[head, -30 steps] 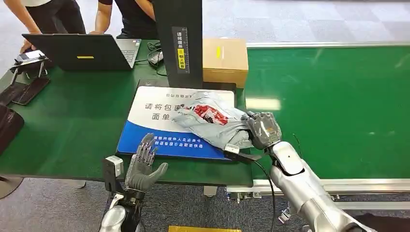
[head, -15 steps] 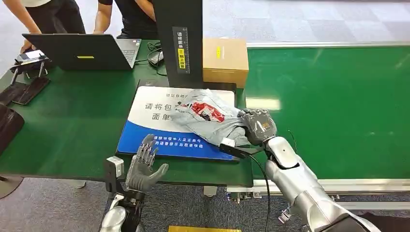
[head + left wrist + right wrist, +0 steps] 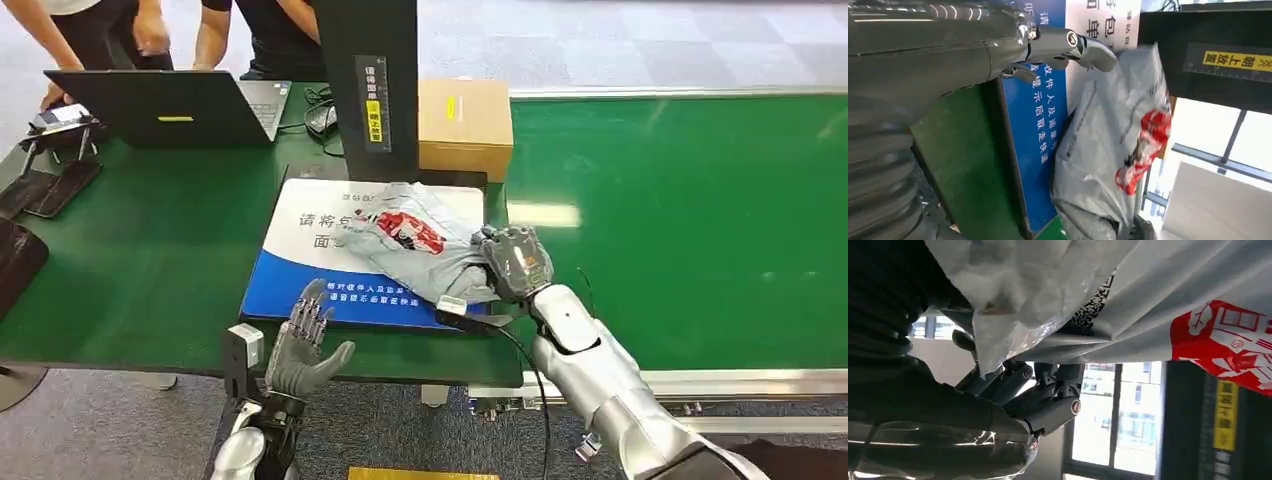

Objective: Moved the parcel from conveyor to table for the left to box.

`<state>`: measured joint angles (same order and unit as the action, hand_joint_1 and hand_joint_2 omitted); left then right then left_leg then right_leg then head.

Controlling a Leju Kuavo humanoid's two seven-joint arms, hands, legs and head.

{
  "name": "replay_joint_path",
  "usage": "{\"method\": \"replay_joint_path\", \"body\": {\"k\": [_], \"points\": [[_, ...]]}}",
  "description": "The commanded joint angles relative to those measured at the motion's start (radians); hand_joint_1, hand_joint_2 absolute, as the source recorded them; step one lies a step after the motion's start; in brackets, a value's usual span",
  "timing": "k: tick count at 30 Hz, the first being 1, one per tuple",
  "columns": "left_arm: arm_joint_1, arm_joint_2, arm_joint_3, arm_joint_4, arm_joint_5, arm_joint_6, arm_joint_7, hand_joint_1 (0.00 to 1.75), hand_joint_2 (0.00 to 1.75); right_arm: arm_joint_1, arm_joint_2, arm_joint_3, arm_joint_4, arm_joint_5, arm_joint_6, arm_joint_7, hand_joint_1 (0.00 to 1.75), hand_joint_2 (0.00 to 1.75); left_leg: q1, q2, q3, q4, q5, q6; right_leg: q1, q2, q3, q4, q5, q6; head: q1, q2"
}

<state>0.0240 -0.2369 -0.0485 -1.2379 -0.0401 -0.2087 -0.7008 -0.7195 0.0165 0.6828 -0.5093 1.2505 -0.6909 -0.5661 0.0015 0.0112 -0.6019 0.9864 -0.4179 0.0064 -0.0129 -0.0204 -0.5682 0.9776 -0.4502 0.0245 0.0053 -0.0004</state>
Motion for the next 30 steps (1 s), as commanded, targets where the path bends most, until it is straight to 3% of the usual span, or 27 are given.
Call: {"method": "replay_joint_path", "body": {"k": [1,12,13,14,15,19,30], "points": [[-0.078,0.031,-0.038,0.132,-0.003,-0.013,0.003,0.00,1.75,-0.035,0.104,-0.030,0.024,0.043,-0.007,-0.011,1.75,1.75,0.000,0.000,0.003,-0.001,-0.001,-0.001,0.000,0.002,0.002,0.000,-0.001,-0.002,0.000,0.000],[-0.083,0.037,-0.049,0.137,0.006,-0.004,0.003,0.00,1.75,-0.070,0.097,-0.053,0.106,0.076,-0.007,0.016,1.75,1.75,0.000,0.000,0.002,0.000,-0.001,-0.001,0.000,0.002,0.002,0.000,-0.001,-0.001,0.000,0.000],[-0.085,0.039,-0.047,0.137,0.007,-0.002,0.003,0.00,1.75,-0.098,0.110,-0.053,0.184,0.086,0.011,0.044,1.40,1.75,0.000,-0.001,0.001,0.000,0.000,-0.001,-0.001,0.001,0.001,0.000,-0.001,-0.001,0.000,0.000],[-0.085,0.039,-0.047,0.137,0.007,-0.002,0.003,0.00,1.75,-0.098,0.110,-0.053,0.184,0.086,0.011,0.044,1.40,1.75,0.000,0.000,0.000,0.000,0.000,-0.001,-0.001,0.001,0.001,0.000,0.000,-0.001,0.000,0.000],[-0.085,0.040,-0.046,0.137,0.007,-0.001,0.003,0.00,1.75,-0.106,0.111,-0.049,0.198,0.085,0.017,0.051,0.03,1.75,0.000,0.000,0.002,0.000,-0.001,-0.001,0.000,0.002,0.002,0.000,-0.001,-0.002,0.000,0.000],[-0.083,0.041,-0.041,0.131,0.011,0.001,0.003,0.00,1.75,-0.113,0.112,-0.078,0.216,0.034,0.119,0.073,0.00,1.75,0.000,-0.001,0.000,0.000,0.000,-0.001,0.000,0.001,0.001,0.000,0.000,-0.001,0.000,0.000],[-0.089,0.042,-0.038,0.124,0.009,0.008,0.003,0.00,1.75,-0.099,0.110,-0.103,0.197,-0.029,0.113,0.048,0.00,1.75,0.000,-0.001,0.001,0.000,0.000,-0.001,0.000,0.001,0.002,0.000,-0.001,-0.001,0.000,0.000]]}}
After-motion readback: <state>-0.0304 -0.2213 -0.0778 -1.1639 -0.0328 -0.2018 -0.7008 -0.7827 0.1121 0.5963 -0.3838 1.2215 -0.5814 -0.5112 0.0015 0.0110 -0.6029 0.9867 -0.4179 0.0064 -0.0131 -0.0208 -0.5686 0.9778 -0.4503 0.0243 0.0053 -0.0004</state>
